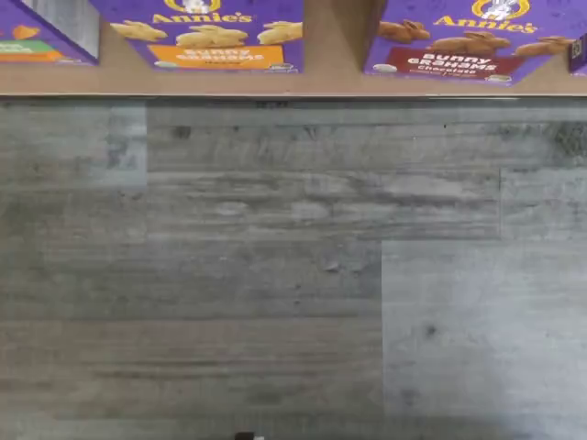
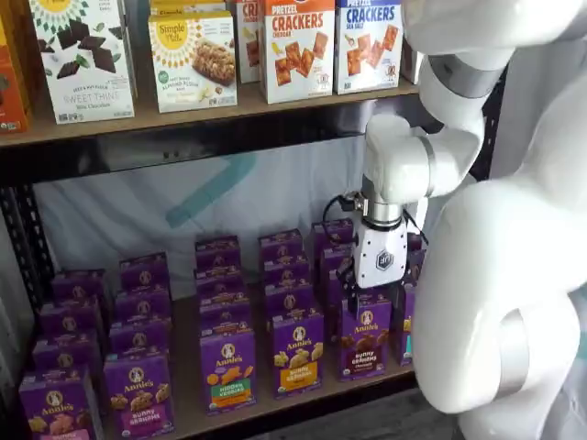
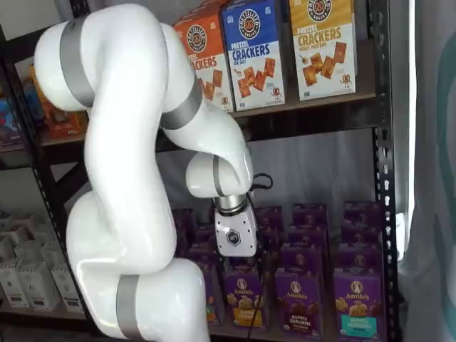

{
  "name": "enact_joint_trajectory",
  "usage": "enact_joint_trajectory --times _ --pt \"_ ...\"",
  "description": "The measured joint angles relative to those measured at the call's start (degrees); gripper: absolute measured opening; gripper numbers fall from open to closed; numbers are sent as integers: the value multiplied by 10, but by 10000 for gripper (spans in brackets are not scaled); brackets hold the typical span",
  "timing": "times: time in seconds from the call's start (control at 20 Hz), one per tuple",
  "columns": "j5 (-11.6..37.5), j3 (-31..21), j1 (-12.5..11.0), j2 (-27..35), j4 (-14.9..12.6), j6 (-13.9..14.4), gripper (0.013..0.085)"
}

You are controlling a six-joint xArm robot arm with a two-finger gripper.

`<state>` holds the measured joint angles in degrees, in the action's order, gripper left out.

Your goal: Pick up the purple box with a brown patch in the center, on the bottom shelf, the fifth box from the left

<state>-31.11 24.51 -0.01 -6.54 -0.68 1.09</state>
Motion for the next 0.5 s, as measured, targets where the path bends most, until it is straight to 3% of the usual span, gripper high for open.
enact_joint_trajectory --times 0.5 --pt "95 62 -18 154 -16 -5 850"
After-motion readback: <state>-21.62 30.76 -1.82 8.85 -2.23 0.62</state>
